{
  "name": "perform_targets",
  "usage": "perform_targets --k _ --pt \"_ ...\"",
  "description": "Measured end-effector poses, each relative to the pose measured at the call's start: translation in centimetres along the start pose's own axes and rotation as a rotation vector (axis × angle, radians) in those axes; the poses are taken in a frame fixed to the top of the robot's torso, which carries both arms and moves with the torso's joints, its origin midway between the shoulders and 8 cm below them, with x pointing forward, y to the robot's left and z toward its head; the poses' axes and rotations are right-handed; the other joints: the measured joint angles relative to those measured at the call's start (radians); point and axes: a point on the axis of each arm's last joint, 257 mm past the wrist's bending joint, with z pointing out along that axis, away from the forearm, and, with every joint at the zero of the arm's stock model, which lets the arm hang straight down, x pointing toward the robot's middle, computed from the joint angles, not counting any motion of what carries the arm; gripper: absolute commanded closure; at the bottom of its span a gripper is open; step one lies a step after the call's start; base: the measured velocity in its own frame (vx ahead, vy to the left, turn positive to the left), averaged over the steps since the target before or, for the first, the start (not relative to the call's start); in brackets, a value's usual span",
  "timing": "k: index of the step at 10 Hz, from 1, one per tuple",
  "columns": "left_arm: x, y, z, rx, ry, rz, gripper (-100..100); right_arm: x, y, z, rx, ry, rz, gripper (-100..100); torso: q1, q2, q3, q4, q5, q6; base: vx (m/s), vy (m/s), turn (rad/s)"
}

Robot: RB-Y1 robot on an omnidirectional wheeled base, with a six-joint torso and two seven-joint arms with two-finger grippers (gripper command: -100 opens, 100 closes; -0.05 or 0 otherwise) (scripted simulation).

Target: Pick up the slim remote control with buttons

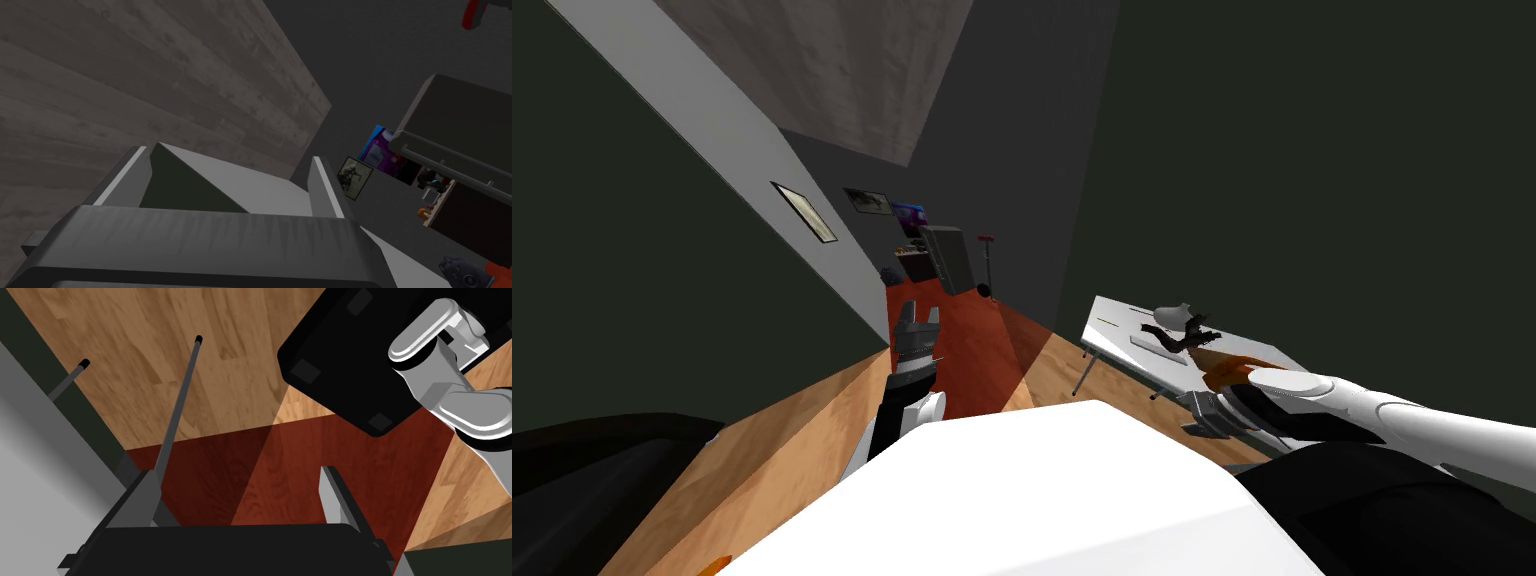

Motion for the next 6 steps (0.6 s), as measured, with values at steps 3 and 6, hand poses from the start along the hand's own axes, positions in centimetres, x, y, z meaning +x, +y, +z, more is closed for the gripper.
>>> perform_targets --k 3,6 --pt "0.0 0.0 0.0 0.0 0.0 0.0 0 3.5 -2.6 -3.1 0.056 0.101 -0.021 -100 -0.008 -0.009 -0.005 -0.002 -0.001 -0.001 0.221 -0.14 0.2" --pt "0.0 0.0 0.0 0.0 0.0 0.0 0 6.6 -4.0 -5.1 0.088 0.182 -0.036 -100 -0.012 -0.013 -0.007 -0.003 -0.003 -0.002 0.235 -0.157 0.157"
